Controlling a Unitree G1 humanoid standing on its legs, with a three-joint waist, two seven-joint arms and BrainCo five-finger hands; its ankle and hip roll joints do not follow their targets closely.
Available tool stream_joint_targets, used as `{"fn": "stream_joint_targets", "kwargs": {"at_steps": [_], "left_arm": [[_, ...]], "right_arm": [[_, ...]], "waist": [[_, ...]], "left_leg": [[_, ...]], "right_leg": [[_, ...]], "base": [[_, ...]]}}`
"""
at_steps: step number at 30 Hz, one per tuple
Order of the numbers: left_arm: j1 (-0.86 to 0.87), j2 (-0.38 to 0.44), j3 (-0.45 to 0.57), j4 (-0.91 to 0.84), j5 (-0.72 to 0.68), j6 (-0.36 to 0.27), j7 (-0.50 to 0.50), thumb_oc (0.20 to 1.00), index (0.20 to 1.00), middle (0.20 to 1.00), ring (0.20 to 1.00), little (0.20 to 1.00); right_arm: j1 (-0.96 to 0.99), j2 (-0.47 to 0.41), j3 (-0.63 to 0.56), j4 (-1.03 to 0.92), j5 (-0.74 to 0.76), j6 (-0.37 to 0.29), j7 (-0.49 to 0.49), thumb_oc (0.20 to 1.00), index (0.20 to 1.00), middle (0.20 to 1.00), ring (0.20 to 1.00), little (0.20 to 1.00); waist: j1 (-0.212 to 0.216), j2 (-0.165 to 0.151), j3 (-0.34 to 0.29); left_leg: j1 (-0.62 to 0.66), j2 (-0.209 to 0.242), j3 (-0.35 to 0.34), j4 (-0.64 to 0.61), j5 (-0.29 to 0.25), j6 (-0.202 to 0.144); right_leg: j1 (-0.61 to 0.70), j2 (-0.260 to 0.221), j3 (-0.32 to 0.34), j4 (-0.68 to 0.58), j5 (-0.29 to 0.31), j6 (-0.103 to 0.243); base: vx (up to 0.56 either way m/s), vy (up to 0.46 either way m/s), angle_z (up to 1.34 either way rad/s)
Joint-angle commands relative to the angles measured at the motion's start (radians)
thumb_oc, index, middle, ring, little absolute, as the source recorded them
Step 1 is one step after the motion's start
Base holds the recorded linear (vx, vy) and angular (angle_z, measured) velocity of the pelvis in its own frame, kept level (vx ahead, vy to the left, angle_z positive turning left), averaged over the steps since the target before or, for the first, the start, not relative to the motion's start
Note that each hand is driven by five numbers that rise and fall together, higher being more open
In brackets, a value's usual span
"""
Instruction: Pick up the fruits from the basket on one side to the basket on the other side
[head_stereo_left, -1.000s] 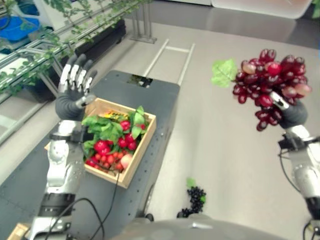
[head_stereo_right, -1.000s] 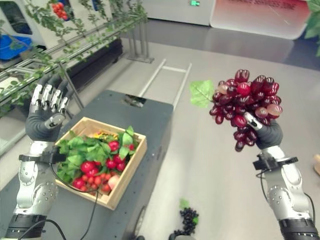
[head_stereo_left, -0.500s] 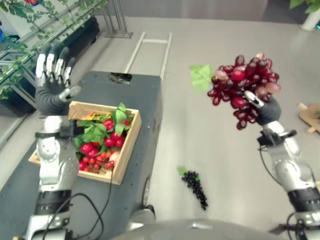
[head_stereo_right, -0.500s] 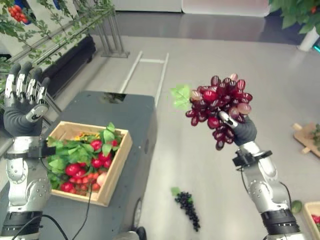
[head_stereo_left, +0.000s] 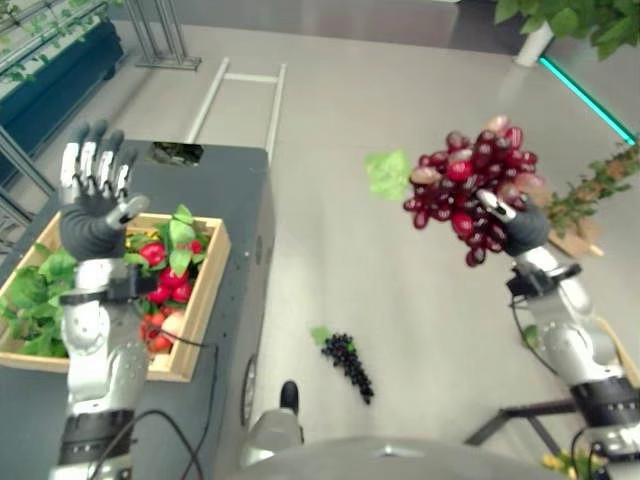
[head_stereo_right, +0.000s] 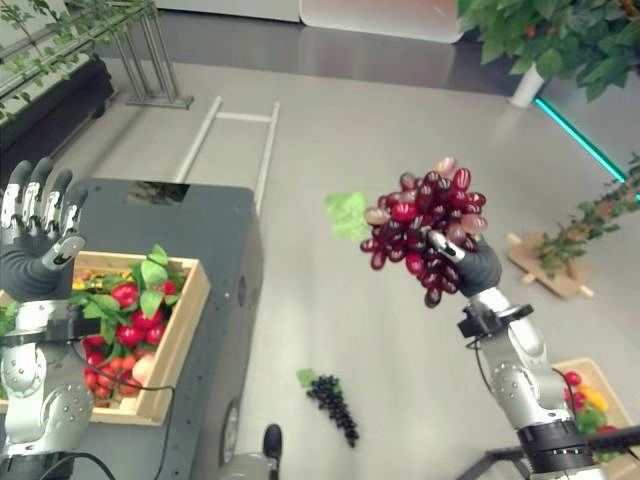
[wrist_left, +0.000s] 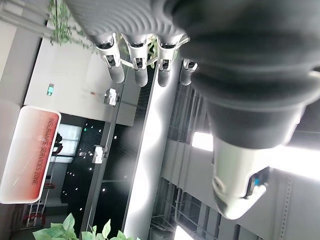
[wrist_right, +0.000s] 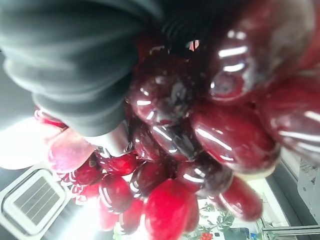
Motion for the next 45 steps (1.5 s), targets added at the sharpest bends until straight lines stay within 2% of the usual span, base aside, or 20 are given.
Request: {"fn": "stream_joint_targets", "kwargs": {"at_steps": [1, 2, 3, 5, 6, 8, 9, 10, 11, 13, 17, 25, 33, 45], "left_arm": [[-0.075, 0.035, -0.006, -0.033, 0.027, -0.027, 0.007, 1.0, 1.0, 1.0, 1.0, 1.0], [-0.085, 0.037, -0.013, -0.031, 0.033, -0.026, 0.01, 1.0, 1.0, 1.0, 1.0, 1.0], [-0.095, 0.039, -0.014, -0.031, 0.032, -0.028, 0.009, 1.0, 1.0, 1.0, 1.0, 1.0], [-0.093, 0.038, 0.004, -0.032, 0.03, -0.03, 0.005, 1.0, 1.0, 1.0, 1.0, 1.0], [-0.099, 0.037, 0.013, -0.03, 0.025, -0.032, 0.005, 1.0, 1.0, 1.0, 1.0, 1.0], [-0.113, 0.042, 0.017, -0.025, 0.024, -0.035, 0.008, 1.0, 1.0, 1.0, 1.0, 1.0], [-0.112, 0.049, 0.028, -0.017, 0.029, -0.042, 0.018, 1.0, 1.0, 1.0, 1.0, 1.0], [-0.112, 0.049, 0.028, -0.017, 0.029, -0.043, 0.018, 1.0, 1.0, 1.0, 1.0, 1.0], [-0.106, 0.051, 0.034, -0.015, 0.03, -0.043, 0.018, 1.0, 1.0, 1.0, 1.0, 1.0], [-0.11, 0.054, 0.034, -0.002, 0.036, -0.046, 0.039, 1.0, 1.0, 1.0, 1.0, 1.0], [-0.089, 0.05, 0.044, -0.019, 0.033, -0.038, 0.027, 1.0, 1.0, 1.0, 1.0, 1.0], [-0.062, 0.036, 0.064, -0.033, 0.033, -0.034, 0.024, 1.0, 1.0, 1.0, 1.0, 1.0], [-0.083, 0.037, 0.053, -0.024, 0.032, -0.037, 0.025, 1.0, 1.0, 1.0, 1.0, 1.0], [-0.068, 0.036, 0.056, -0.025, 0.039, -0.036, 0.027, 1.0, 1.0, 1.0, 1.0, 1.0]], "right_arm": [[-0.091, -0.054, -0.103, -0.029, 0.066, -0.085, -0.006, 0.2, 0.2, 0.2, 0.2, 0.2], [-0.093, -0.06, -0.108, -0.023, 0.061, -0.089, -0.014, 0.2, 0.2, 0.2, 0.2, 0.2], [-0.101, -0.061, -0.113, -0.014, 0.063, -0.093, -0.019, 0.2, 0.2, 0.2, 0.2, 0.2], [-0.105, -0.049, -0.117, 0.014, 0.058, -0.09, -0.027, 0.2, 0.2, 0.2, 0.2, 0.2], [-0.091, -0.045, -0.133, 0.021, 0.049, -0.091, -0.03, 0.2, 0.2, 0.2, 0.2, 0.2], [-0.074, -0.033, -0.152, 0.021, 0.043, -0.092, -0.027, 0.2, 0.2, 0.2, 0.2, 0.2], [-0.069, -0.025, -0.159, 0.041, 0.028, -0.102, -0.036, 0.2, 0.2, 0.2, 0.2, 0.2], [-0.069, -0.026, -0.159, 0.041, 0.028, -0.102, -0.036, 0.2, 0.2, 0.2, 0.2, 0.2], [-0.057, -0.024, -0.176, 0.043, 0.027, -0.103, -0.036, 0.2, 0.2, 0.2, 0.2, 0.2], [-0.034, -0.017, -0.197, 0.053, 0.017, -0.115, -0.051, 0.2, 0.2, 0.2, 0.2, 0.2], [-0.014, -0.011, -0.208, 0.049, 0.013, -0.105, -0.05, 0.2, 0.2, 0.2, 0.2, 0.2], [0.003, -0.004, -0.216, 0.044, -0.005, -0.093, -0.05, 0.2, 0.2, 0.2, 0.2, 0.2], [0.021, 0.007, -0.225, 0.027, -0.052, -0.09, -0.053, 0.2, 0.2, 0.2, 0.2, 0.2], [0.018, 0.025, -0.2, -0.001, -0.065, -0.092, -0.05, 0.2, 0.2, 0.2, 0.2, 0.2]], "waist": [[-0.018, 0.009, 0.014], [-0.011, 0.005, 0.029], [-0.012, -0.001, 0.041], [-0.017, -0.029, 0.046], [-0.027, -0.042, 0.045], [-0.033, -0.043, 0.029], [-0.044, -0.028, 0.004], [-0.045, -0.029, 0.004], [-0.06, -0.017, -0.012], [-0.082, -0.011, -0.038], [-0.095, -0.003, -0.049], [-0.105, 0.005, -0.067], [-0.145, 0.022, -0.085], [-0.157, 0.012, -0.09]], "left_leg": [[-0.062, 0.061, -0.033, 0.028, 0.053, -0.095], [-0.073, 0.062, -0.077, 0.034, 0.054, -0.107], [-0.082, 0.049, -0.136, 0.078, 0.022, -0.096], [-0.073, -0.004, -0.207, 0.198, -0.097, -0.068], [-0.068, -0.009, -0.195, 0.264, -0.14, -0.061], [-0.053, -0.027, -0.225, 0.291, -0.177, -0.056], [0.028, -0.054, -0.257, 0.2, -0.235, -0.045], [0.03, -0.055, -0.257, 0.191, -0.227, -0.045], [0.062, -0.041, -0.245, 0.13, -0.217, -0.042], [0.092, -0.042, -0.236, 0.066, -0.196, -0.046], [0.122, -0.052, -0.219, 0.044, -0.207, -0.036], [0.153, -0.064, -0.176, 0.04, -0.237, -0.017], [0.185, -0.078, -0.124, 0.04, -0.266, 0.006], [0.195, -0.085, -0.086, 0.04, -0.276, 0.019]], "right_leg": [[0.04, 0.091, -0.025, -0.076, 0.0, -0.036], [0.028, 0.09, -0.02, -0.075, 0.004, -0.038], [0.008, 0.083, -0.019, -0.072, 0.017, -0.042], [-0.014, 0.061, -0.009, -0.076, 0.046, -0.037], [-0.018, 0.047, -0.016, -0.079, 0.056, -0.035], [-0.024, 0.047, -0.009, -0.089, 0.066, -0.033], [-0.025, 0.058, 0.015, -0.098, 0.064, -0.023], [-0.026, 0.057, 0.014, -0.1, 0.068, -0.023], [-0.025, 0.065, 0.016, -0.106, 0.071, -0.019], [-0.021, 0.058, 0.014, -0.122, 0.085, -0.011], [-0.013, 0.041, 0.03, -0.126, 0.096, 0.002], [-0.015, 0.023, 0.086, -0.132, 0.115, 0.018], [-0.031, 0.0, 0.139, -0.105, 0.122, 0.037], [-0.048, -0.012, 0.178, -0.103, 0.139, 0.047]], "base": [[-0.23, -0.121, 0.35], [-0.27, -0.101, 0.24], [-0.26, -0.082, 0.14], [-0.21, -0.064, 0.03], [-0.12, -0.025, -0.01], [-0.05, 0.053, 0.12], [-0.01, 0.085, 0.19], [0.03, 0.118, -0.06], [0.02, 0.091, -0.26], [0.04, 0.135, -0.23], [0.05, 0.119, -0.16], [0.02, 0.088, -0.24], [-0.01, 0.093, -0.23], [-0.01, 0.041, -0.16]]}}
